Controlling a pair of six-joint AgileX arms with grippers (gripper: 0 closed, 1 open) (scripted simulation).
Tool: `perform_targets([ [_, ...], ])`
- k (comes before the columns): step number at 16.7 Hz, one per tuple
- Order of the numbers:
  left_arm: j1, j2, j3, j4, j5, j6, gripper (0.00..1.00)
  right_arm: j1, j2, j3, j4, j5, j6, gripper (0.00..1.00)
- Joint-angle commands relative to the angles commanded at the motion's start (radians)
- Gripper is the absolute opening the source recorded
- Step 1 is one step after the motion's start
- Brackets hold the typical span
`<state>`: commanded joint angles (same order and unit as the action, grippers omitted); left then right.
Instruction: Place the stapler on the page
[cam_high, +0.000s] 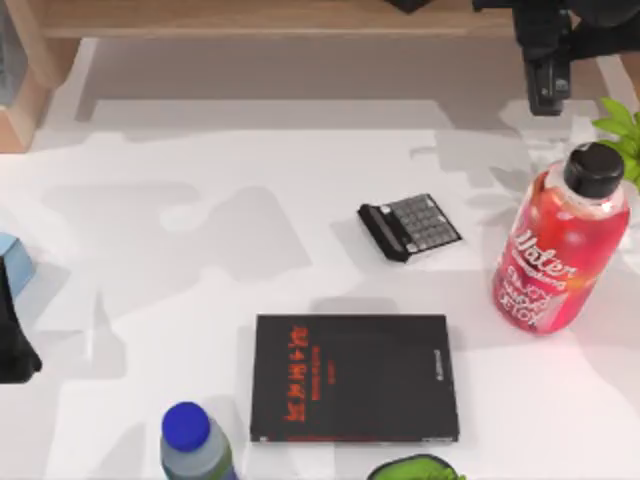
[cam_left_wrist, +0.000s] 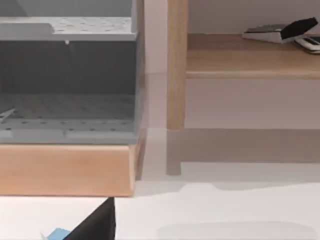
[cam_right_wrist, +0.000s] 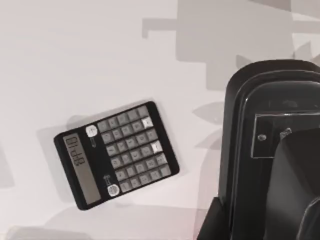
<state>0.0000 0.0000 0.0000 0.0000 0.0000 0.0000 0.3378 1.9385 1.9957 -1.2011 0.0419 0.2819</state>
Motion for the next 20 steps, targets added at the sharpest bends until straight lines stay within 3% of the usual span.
perform_targets([
  [11, 0.000, 0.000, 0.000, 0.000, 0.000, 0.000, 1.00, 0.436, 0.041, -0.298, 0.117, 0.028, 0.461, 0.00],
  [20, 0.000, 0.000, 0.000, 0.000, 0.000, 0.000, 1.00, 0.540, 0.086, -0.420, 0.143, 0.037, 0.601, 0.00],
])
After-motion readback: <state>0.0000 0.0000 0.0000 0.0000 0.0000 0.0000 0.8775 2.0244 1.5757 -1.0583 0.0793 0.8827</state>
